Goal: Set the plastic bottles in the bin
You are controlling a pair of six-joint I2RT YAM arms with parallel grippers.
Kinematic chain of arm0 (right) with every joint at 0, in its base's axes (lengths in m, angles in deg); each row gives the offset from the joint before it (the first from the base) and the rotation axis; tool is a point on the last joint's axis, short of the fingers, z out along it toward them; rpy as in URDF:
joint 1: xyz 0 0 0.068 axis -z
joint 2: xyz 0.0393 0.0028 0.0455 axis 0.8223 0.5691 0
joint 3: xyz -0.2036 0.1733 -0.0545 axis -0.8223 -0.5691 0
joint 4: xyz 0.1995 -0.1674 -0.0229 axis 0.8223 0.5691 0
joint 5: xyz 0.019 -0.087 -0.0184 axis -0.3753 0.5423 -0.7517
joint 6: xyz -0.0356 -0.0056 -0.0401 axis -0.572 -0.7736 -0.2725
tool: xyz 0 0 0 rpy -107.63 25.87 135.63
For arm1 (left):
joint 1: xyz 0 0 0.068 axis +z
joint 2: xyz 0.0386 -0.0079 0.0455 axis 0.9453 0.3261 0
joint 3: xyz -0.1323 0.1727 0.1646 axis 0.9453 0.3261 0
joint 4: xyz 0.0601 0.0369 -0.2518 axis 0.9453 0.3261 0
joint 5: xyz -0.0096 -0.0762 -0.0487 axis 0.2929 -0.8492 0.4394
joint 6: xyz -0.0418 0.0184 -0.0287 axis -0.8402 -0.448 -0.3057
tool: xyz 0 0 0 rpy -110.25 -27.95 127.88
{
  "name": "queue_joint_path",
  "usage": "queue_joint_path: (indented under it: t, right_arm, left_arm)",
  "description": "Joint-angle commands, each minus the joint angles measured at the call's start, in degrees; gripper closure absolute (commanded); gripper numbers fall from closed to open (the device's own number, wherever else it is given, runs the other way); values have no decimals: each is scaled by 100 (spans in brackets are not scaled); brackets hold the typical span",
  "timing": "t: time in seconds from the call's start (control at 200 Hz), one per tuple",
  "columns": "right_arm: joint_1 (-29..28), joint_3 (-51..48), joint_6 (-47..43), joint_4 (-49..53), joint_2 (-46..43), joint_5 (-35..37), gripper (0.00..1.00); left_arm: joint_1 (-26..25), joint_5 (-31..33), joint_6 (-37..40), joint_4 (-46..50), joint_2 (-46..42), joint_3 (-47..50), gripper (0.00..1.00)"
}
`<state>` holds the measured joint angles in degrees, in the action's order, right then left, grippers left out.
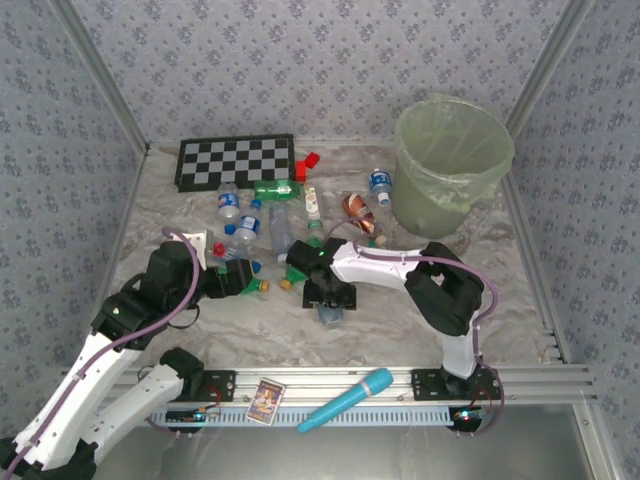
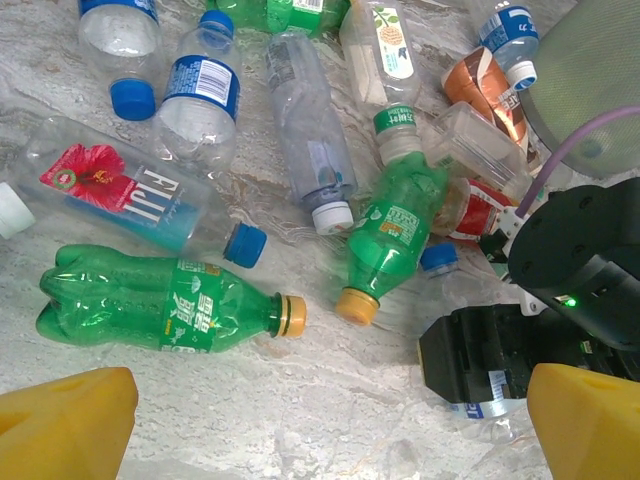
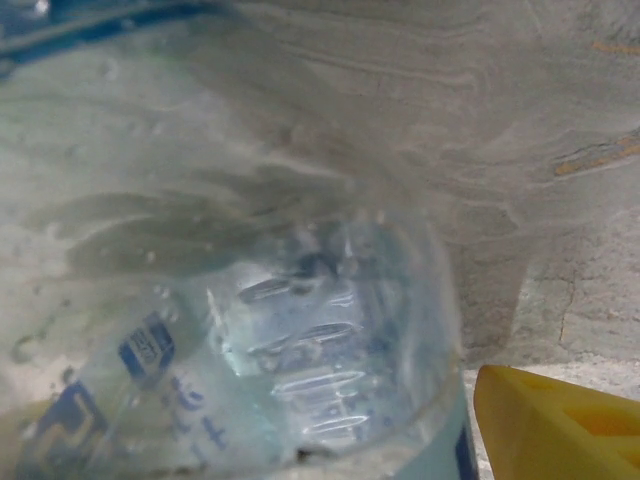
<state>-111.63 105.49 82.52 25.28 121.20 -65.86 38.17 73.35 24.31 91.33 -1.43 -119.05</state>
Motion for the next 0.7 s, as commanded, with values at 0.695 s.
queue_joint_path:
  t: [0.695]
  right_arm:
    - [185, 167, -392, -380, 63, 7, 31]
  left_arm:
    - [-25, -303, -73, 68, -67, -92, 0]
